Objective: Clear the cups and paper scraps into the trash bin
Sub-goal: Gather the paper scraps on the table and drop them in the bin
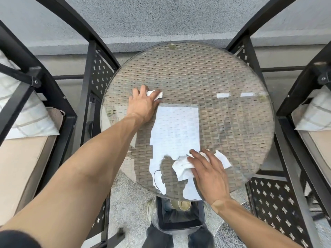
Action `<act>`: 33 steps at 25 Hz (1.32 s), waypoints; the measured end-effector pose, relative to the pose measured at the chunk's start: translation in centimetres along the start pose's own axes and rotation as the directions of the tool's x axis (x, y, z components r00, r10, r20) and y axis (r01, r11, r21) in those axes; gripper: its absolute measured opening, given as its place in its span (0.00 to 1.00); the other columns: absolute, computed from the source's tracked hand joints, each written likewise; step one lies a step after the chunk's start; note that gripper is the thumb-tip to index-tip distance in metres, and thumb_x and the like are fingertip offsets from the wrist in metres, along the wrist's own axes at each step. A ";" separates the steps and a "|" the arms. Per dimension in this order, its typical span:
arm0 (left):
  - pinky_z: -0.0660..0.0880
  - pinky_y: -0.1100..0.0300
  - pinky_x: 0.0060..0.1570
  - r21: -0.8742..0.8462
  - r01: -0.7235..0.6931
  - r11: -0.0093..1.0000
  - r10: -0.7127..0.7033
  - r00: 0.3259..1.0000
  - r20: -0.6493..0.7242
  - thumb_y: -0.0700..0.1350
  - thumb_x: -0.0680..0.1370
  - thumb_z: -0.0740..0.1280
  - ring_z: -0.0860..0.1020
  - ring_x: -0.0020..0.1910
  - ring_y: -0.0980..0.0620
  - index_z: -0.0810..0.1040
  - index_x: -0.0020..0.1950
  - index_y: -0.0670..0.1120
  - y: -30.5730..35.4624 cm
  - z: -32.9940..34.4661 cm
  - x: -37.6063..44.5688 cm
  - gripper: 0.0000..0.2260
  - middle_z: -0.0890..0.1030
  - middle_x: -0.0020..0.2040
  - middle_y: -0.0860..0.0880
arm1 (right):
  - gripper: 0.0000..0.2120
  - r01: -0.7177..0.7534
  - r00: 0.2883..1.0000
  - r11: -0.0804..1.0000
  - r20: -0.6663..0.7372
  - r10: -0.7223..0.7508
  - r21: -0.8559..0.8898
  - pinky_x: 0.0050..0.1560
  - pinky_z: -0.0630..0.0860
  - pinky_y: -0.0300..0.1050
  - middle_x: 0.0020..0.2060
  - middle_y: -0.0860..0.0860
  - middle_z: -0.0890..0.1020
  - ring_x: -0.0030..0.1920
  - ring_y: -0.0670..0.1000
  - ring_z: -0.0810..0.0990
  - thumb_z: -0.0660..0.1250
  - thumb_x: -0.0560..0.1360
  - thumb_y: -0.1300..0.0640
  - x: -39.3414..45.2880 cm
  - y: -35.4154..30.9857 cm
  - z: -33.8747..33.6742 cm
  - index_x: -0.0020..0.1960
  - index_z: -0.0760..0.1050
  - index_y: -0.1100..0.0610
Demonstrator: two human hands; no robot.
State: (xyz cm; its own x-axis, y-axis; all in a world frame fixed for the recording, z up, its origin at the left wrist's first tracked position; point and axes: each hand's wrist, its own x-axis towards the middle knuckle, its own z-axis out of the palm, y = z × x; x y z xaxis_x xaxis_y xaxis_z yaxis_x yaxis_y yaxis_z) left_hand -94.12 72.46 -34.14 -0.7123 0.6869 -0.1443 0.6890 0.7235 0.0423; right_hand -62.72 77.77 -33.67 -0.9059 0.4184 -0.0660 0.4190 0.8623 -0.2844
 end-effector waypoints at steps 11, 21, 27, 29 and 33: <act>0.76 0.49 0.51 -0.459 0.135 0.878 -0.145 0.989 0.015 0.48 0.81 0.62 0.74 0.52 0.45 0.69 0.63 0.45 1.3 -1.6 -7.1 0.12 0.69 0.59 0.44 | 0.21 -0.181 0.983 0.958 0.054 0.173 0.222 0.40 0.78 0.50 0.54 0.45 0.72 0.46 0.49 0.76 0.61 0.69 0.75 1.4 -1.8 -2.1 0.52 0.72 0.51; 0.76 0.45 0.54 -0.562 0.092 0.822 -0.083 0.996 0.043 0.42 0.79 0.61 0.74 0.53 0.45 0.67 0.61 0.46 5.4 -3.4 -17.7 0.11 0.70 0.57 0.45 | 0.06 -0.349 0.936 0.815 0.207 0.284 0.462 0.49 0.70 0.46 0.52 0.48 0.72 0.47 0.50 0.75 0.61 0.74 0.59 -1.6 -2.4 -5.5 0.50 0.72 0.51; 0.76 0.50 0.47 -0.493 0.135 0.860 -0.115 0.991 0.071 0.46 0.78 0.60 0.74 0.52 0.45 0.66 0.62 0.50 8.2 -2.6 -24.5 0.13 0.71 0.57 0.45 | 0.22 -0.230 0.936 0.818 0.349 0.038 0.527 0.58 0.68 0.43 0.53 0.48 0.65 0.57 0.46 0.68 0.59 0.68 0.73 -6.9 -0.9 -6.5 0.52 0.68 0.50; 0.78 0.48 0.47 -0.489 0.152 0.859 -0.123 0.988 0.092 0.47 0.78 0.56 0.74 0.52 0.45 0.67 0.62 0.52 9.7 -2.0 -26.9 0.13 0.70 0.56 0.45 | 0.23 -0.160 0.964 0.857 0.265 0.029 0.489 0.57 0.70 0.42 0.55 0.48 0.70 0.53 0.45 0.73 0.58 0.69 0.76 -9.4 0.0 -6.4 0.52 0.70 0.50; 0.77 0.51 0.43 -0.495 0.154 0.855 -0.114 0.987 0.111 0.43 0.80 0.52 0.73 0.49 0.47 0.66 0.57 0.57 12.6 0.9 -31.7 0.11 0.67 0.50 0.49 | 0.17 -0.028 0.982 0.923 0.185 -0.047 0.383 0.63 0.73 0.48 0.61 0.49 0.78 0.57 0.50 0.79 0.64 0.75 0.67 -13.5 2.0 -4.7 0.61 0.76 0.52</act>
State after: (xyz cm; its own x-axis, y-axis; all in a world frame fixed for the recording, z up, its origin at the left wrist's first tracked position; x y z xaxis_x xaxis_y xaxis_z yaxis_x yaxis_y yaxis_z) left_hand -62.71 59.70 -29.90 -0.7672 0.5878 -0.2566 0.4130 0.7589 0.5035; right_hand -49.34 75.17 -28.86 -0.9202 0.3176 -0.2287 0.3888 0.6753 -0.6267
